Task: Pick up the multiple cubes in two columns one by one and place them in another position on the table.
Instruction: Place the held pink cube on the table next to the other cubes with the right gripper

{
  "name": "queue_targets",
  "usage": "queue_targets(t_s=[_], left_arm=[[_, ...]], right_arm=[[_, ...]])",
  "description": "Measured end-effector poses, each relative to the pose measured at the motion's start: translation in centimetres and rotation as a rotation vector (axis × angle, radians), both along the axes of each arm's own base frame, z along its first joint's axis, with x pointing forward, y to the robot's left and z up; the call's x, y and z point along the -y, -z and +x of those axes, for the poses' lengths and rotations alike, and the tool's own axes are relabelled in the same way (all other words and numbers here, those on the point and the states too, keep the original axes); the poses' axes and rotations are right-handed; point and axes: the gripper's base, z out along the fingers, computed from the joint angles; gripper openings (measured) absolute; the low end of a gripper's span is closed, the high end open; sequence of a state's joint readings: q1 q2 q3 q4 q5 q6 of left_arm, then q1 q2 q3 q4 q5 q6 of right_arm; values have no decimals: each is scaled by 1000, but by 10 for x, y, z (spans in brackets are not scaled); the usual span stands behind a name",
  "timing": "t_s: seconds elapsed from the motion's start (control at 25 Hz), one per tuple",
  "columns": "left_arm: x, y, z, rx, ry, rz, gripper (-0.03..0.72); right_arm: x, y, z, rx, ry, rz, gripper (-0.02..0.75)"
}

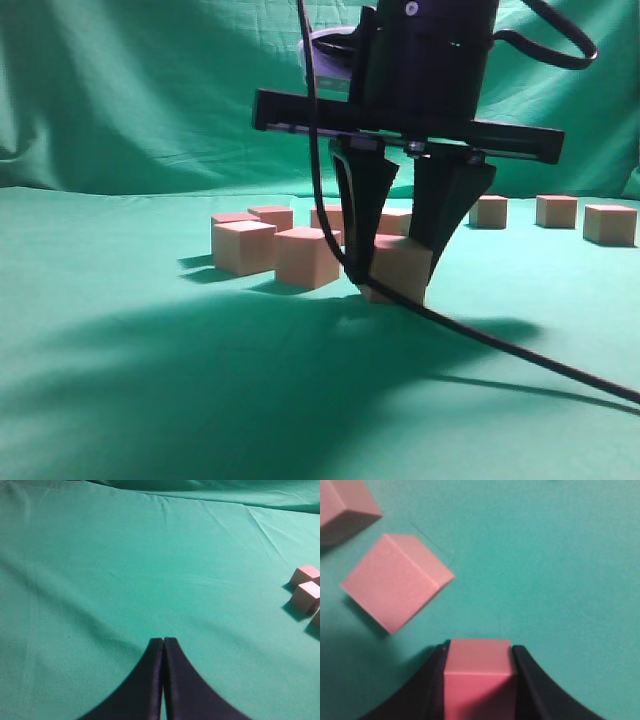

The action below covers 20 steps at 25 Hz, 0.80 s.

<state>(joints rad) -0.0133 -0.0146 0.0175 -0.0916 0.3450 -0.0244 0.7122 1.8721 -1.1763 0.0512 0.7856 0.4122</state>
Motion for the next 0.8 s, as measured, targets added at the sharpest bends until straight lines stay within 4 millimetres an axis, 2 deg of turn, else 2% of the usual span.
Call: queue_targets(t_s=[0.24, 0.28, 0.44, 0.52, 0.8], left_arm=[[0, 0, 0, 0, 0, 0, 0], [0, 0, 0, 0, 0, 0, 0], [0, 0, 0, 0, 0, 0, 0], [0, 0, 0, 0, 0, 0, 0], [0, 0, 0, 0, 0, 0, 0]], right_arm=[[-1, 2, 0, -5, -36, 1, 260], [-2, 2, 0, -4, -41, 4, 328], [-6, -4, 5, -1, -47, 14, 523], [-9, -12, 7, -6, -52, 12, 575], [-9, -55, 23, 30, -122, -118, 559]])
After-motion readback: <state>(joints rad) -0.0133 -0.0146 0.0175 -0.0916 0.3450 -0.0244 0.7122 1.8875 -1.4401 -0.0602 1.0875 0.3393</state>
